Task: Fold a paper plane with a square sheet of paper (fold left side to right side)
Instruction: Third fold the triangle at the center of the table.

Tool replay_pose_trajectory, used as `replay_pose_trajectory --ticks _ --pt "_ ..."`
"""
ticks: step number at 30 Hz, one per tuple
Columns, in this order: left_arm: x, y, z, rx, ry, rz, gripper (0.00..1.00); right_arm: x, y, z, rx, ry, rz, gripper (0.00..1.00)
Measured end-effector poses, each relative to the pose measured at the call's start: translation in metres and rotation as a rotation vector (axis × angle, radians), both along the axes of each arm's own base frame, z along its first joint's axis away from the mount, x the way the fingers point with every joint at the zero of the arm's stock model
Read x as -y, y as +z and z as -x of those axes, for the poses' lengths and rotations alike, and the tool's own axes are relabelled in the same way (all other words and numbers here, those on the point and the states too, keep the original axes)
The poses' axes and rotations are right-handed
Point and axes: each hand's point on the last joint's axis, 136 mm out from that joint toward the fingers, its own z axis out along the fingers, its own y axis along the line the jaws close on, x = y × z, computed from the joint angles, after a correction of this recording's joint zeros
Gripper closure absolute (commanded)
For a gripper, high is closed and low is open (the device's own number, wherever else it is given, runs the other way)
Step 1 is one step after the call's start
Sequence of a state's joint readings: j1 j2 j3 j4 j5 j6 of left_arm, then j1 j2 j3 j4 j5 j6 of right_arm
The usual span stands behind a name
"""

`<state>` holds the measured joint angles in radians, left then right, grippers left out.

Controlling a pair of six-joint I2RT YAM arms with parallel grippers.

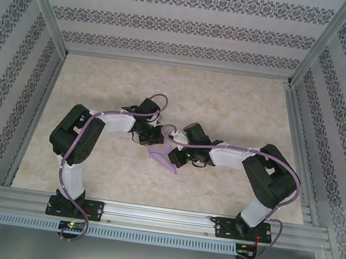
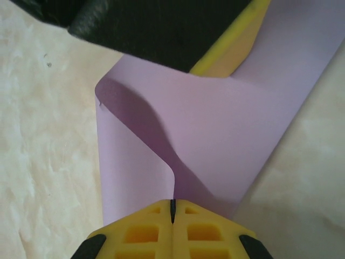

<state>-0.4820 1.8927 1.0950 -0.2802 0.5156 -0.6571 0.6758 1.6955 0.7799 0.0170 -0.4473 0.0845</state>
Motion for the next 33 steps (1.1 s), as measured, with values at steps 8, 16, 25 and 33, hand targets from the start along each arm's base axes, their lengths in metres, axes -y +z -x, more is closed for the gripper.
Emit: replay_pose_trajectory --ticks 8,16,25,33 --pt "0.0 0.0 0.0 0.0 0.0 0.0 0.97 -0.0013 0.0017 -0.0016 0.001 0.0 -0.001 1.0" --pt "0.0002 0.0 0.0001 0.0 -0.001 0.0 0.97 0.0019 -0.0036 -0.0017 -0.016 -0.01 0.011 1.0" --pt "0.0002 0.0 0.0001 0.0 -0.001 0.0 0.97 0.0004 -0.0053 -0.0036 -0.033 -0.022 0.014 1.0" --pt "0.0002 0.0 0.0001 0.0 -0.001 0.0 0.97 0.0002 -0.0049 -0.0039 -0.034 -0.024 0.014 1.0"
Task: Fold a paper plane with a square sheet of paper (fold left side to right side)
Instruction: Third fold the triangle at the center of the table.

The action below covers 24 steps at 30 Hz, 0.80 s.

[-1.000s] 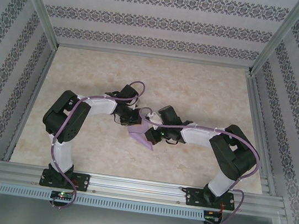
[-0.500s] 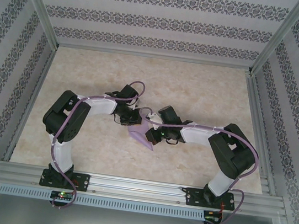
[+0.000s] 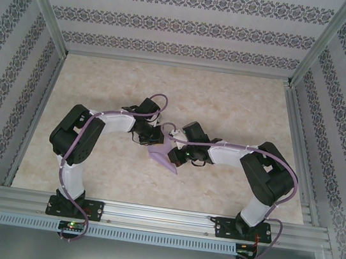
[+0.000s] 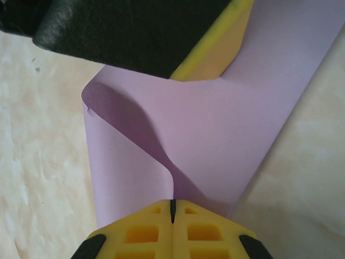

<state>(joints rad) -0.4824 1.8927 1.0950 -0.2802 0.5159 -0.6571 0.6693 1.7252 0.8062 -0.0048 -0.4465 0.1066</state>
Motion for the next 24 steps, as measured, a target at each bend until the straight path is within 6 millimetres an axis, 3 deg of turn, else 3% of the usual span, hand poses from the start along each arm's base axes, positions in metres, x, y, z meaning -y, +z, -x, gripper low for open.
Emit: replay_pose_trajectory --ticks 24 --pt "-0.0001 0.0 -0.0001 0.0 0.0 0.0 0.97 -0.0017 -0.002 -0.0021 -0.004 -0.001 0.003 1.0"
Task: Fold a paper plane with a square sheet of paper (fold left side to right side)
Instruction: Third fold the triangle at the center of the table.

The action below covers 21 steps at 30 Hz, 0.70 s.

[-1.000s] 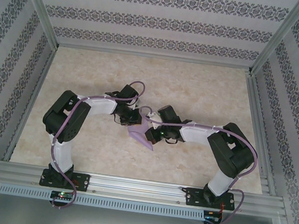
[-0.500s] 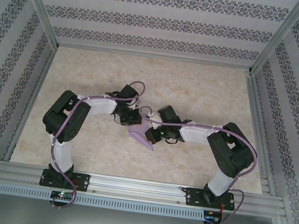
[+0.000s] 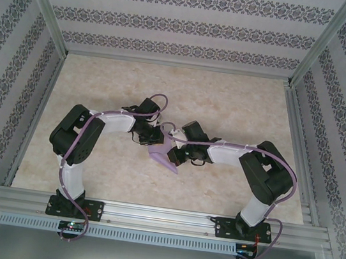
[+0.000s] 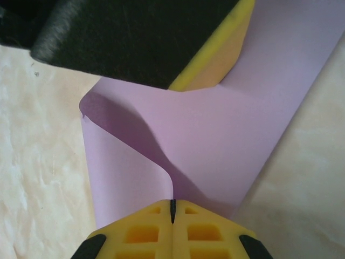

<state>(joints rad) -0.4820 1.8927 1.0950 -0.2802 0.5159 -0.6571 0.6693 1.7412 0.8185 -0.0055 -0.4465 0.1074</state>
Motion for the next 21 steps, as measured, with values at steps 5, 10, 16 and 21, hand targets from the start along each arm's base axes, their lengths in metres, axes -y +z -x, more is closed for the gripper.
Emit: replay_pose_trajectory --ticks 5,10,16,21 --pt "0.0 0.0 0.0 0.0 0.0 0.0 0.97 0.0 -0.003 0.0 -0.006 0.001 0.004 1.0" --pt "0.0 0.0 0.0 0.001 0.0 0.0 0.93 -0.002 -0.003 0.0 -0.014 0.005 0.002 1.0" --pt "-0.003 0.0 0.001 0.0 -0.004 -0.023 0.83 -0.003 -0.003 0.0 -0.016 0.007 0.0 1.0" --pt "-0.008 0.016 -0.007 0.015 -0.01 -0.039 0.73 -0.003 -0.003 -0.001 -0.018 0.009 -0.002 1.0"
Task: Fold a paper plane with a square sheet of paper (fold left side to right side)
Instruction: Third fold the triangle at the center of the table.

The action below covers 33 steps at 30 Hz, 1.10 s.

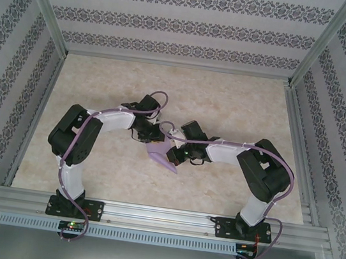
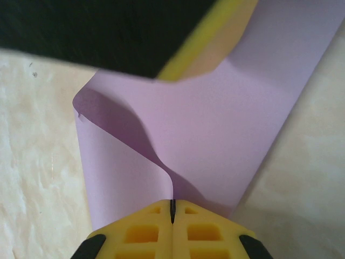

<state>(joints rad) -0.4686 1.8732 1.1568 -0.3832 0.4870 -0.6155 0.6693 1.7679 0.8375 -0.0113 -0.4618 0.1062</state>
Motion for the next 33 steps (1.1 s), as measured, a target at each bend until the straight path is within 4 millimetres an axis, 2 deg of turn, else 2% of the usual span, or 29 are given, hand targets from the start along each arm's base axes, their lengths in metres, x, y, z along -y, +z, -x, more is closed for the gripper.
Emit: replay_pose_trajectory --ticks 4,6,9,12,15,19,22,25,29,33 --pt "-0.01 0.022 -0.018 0.045 0.028 0.015 0.73 0.0 0.0 0.0 0.0 0.0 0.0 1.0" --pt "-0.019 0.031 -0.027 0.068 0.054 0.023 0.79 0.0 0.0 0.0 0.0 0.0 0.0 1.0" --pt "-0.032 0.042 -0.029 0.09 0.082 0.031 0.86 0.0 0.0 0.0 0.0 0.0 0.0 1.0" --pt "-0.04 0.05 -0.01 0.093 0.095 0.065 0.91 0.0 0.0 0.0 0.0 0.0 0.0 1.0" --pt "-0.036 0.051 0.019 0.081 0.093 0.145 0.93 0.0 0.0 0.0 0.0 0.001 0.0 1.0" --pt "-0.026 0.037 0.05 0.032 0.099 0.223 0.93 0.0 0.0 0.0 -0.002 0.002 0.003 1.0" --pt "-0.016 0.027 0.066 0.002 0.094 0.259 0.93 0.0 0.0 0.0 -0.003 0.004 0.006 1.0" --pt "-0.006 0.025 0.072 -0.005 0.087 0.288 0.93 0.0 0.0 0.0 -0.005 0.004 0.008 1.0" --pt "0.004 0.029 0.068 0.016 0.081 0.317 0.93 0.0 0.0 0.0 -0.007 0.004 0.009 1.0" --pt "0.009 0.024 0.068 0.011 0.075 0.319 0.93 0.0 0.0 0.0 -0.01 0.004 0.012 1.0"
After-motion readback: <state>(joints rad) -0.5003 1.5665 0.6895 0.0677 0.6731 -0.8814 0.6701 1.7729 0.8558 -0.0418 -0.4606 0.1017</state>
